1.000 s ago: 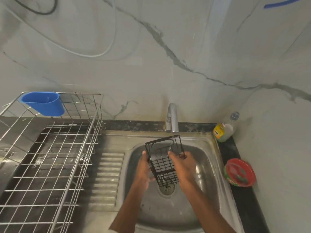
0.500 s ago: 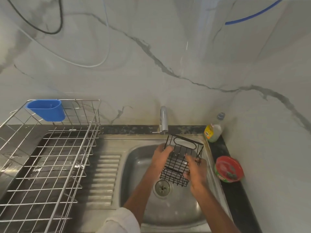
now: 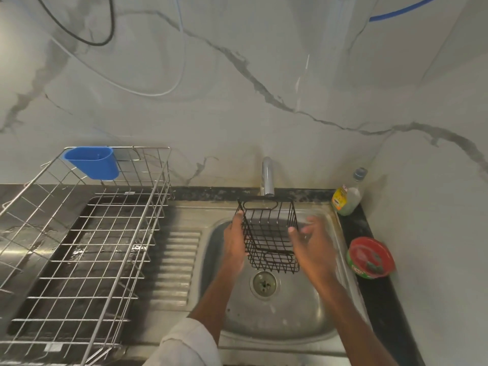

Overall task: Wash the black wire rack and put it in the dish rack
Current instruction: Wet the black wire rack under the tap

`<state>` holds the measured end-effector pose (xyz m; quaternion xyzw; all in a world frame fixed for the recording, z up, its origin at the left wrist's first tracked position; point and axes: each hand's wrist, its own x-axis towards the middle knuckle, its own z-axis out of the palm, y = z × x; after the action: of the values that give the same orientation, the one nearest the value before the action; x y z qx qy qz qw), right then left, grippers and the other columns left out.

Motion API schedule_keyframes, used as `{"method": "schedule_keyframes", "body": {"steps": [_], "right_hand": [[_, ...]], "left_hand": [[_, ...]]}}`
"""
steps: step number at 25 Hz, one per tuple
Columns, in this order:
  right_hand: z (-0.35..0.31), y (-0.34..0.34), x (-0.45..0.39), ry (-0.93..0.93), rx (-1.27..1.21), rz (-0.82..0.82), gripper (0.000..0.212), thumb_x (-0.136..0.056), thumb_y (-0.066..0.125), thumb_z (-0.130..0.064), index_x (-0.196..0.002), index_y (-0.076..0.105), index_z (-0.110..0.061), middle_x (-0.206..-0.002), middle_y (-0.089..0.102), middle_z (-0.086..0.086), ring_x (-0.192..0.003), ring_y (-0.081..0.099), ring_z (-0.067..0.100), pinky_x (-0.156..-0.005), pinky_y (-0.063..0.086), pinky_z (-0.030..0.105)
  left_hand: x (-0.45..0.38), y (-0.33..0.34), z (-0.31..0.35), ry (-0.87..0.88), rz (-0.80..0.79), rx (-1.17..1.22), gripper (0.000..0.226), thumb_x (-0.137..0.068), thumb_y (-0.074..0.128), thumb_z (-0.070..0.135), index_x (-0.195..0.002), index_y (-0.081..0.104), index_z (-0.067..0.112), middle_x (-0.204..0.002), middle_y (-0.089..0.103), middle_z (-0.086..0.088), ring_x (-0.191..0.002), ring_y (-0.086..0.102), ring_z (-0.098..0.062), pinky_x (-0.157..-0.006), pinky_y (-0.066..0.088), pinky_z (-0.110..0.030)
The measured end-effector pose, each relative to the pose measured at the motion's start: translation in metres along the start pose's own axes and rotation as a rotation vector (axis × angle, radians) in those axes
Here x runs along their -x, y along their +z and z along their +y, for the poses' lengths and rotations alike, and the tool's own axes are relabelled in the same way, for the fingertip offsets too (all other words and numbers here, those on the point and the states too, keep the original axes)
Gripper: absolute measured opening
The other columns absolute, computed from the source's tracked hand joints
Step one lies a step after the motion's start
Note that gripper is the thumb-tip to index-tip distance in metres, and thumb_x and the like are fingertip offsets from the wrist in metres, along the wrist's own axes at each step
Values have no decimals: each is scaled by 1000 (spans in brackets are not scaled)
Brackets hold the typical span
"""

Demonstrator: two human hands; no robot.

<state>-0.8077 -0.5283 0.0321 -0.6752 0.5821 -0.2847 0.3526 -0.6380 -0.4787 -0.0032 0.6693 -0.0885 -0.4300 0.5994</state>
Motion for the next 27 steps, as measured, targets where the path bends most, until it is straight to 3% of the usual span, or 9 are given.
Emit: {"method": "schedule_keyframes", "body": {"steps": [2,5,7,9,10,15,18,21,27], "right_hand": [[-2,-16,-12,-59,33,109,42,-100,64,-32,-138,54,-15,-121,63,-4,-107,63,15,-72,40,20],[-4,-23,-28,-77,-20,-91,28,-106,55,-32,-130,63,-19,-118,60,-11,-106,60,7,-75,37,9],[0,-19,-35,-12,-77,-187,24,-107,54,-30,-120,70,-19,-97,73,-8,-90,69,11,-78,49,21],[7,-15,-41,78,-183,-253,20,-107,54,-22,-108,73,-16,-71,73,2,-79,73,20,-82,55,39],[9,-14,-41,134,-282,-271,20,-107,54,-17,-103,73,-14,-63,69,3,-77,74,24,-82,54,39],[8,3,-29,312,-459,-77,23,-104,50,-5,-92,70,-10,-47,56,-3,-77,77,28,-76,51,36],[0,19,-17,359,-486,-131,20,-105,51,-9,-105,71,-7,-48,57,-4,-75,77,25,-77,58,42],[-11,32,-11,328,-473,-230,18,-105,54,-12,-110,71,-10,-53,59,-2,-70,77,19,-91,59,50],[-30,39,13,328,-546,-248,15,-106,52,-8,-101,66,-8,-55,56,2,-69,77,18,-75,58,35]], "left_hand": [[-13,-3,0,14,-18,-34,27,-103,57,57,-104,71,34,-108,74,7,-108,66,-15,-112,44,-52],[-31,5,1,86,-148,-175,54,-85,64,72,-110,80,27,-107,81,-1,-109,73,-23,-108,50,-49],[-36,15,6,86,-227,-226,59,-84,65,66,-109,80,15,-99,82,-7,-91,76,-22,-89,56,-39],[-40,21,13,70,-281,-219,50,-98,63,54,-111,78,9,-99,80,-12,-78,76,-19,-73,58,-31],[-41,23,16,58,-322,-220,49,-104,58,51,-116,77,8,-103,80,-13,-79,77,-17,-70,60,-29],[-33,25,7,39,-410,-105,64,-108,28,68,-136,67,26,-121,79,4,-111,76,-15,-99,58,-42],[-21,16,-14,20,-330,-52,61,-105,27,75,-133,66,38,-130,75,13,-129,64,-16,-117,40,-54],[-18,-10,-36,21,-270,-85,68,-97,30,86,-129,71,43,-134,73,13,-136,59,-19,-120,36,-57],[1,-44,-45,56,-212,-64,56,-100,29,79,-119,75,53,-129,74,20,-134,59,-13,-115,40,-54]]}}
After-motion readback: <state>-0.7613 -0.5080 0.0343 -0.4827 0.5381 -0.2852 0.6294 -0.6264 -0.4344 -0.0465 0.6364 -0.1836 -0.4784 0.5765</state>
